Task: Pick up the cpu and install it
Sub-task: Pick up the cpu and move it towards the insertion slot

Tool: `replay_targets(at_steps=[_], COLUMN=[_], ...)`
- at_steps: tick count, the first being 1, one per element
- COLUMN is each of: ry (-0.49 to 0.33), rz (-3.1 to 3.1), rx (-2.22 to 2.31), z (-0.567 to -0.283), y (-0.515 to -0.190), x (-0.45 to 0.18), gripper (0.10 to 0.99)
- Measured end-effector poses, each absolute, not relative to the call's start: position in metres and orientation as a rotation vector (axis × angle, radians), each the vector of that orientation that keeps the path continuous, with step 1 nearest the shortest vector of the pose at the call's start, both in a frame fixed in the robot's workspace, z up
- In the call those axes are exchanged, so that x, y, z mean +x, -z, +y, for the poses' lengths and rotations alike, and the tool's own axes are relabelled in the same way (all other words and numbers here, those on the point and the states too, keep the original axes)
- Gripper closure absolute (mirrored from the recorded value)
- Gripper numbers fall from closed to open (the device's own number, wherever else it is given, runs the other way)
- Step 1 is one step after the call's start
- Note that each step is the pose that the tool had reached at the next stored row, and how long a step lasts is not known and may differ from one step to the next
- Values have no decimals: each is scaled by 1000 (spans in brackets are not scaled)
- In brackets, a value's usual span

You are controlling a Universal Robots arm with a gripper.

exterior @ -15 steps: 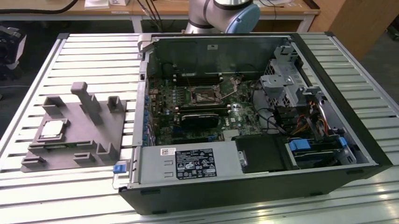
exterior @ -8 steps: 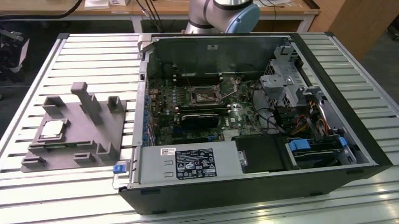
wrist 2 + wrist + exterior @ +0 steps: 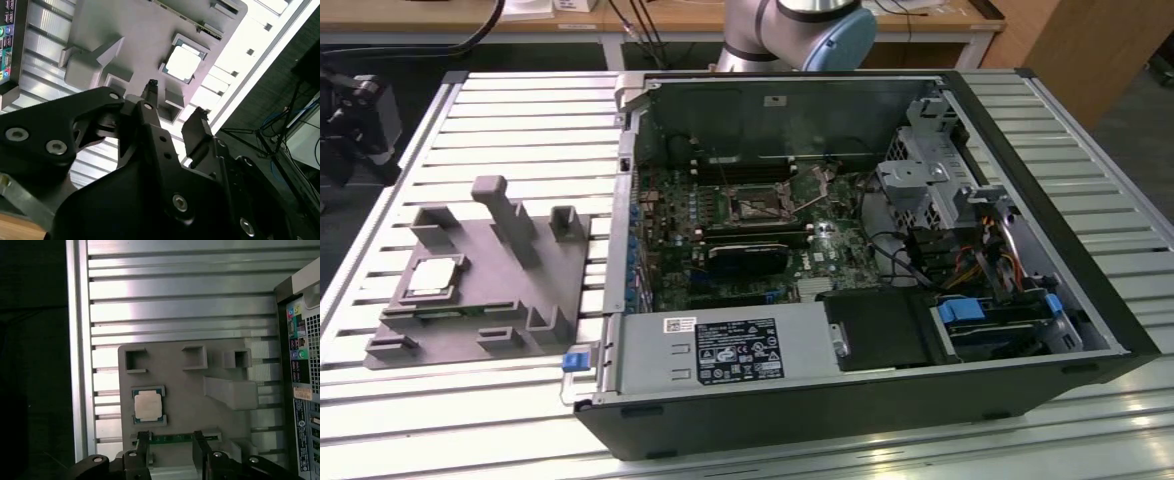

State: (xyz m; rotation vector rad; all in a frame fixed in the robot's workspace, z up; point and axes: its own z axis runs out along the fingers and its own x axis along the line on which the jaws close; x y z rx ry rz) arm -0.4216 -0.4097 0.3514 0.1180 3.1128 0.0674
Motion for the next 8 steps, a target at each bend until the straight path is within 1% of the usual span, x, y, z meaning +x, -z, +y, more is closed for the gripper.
replay_targets(at_steps=[2,3,5,6,8], ry=[-66,-65,-64,-64,-64], rz=[3113,3113,3113,3113,3113], rx=[118,118,118,118,118], z=[-410,-410,-410,-410,-410], y=[-349,-348,-347,-346,-344], x=[-422,-421,-422,-422,-422], gripper=[561,561,443,443,329])
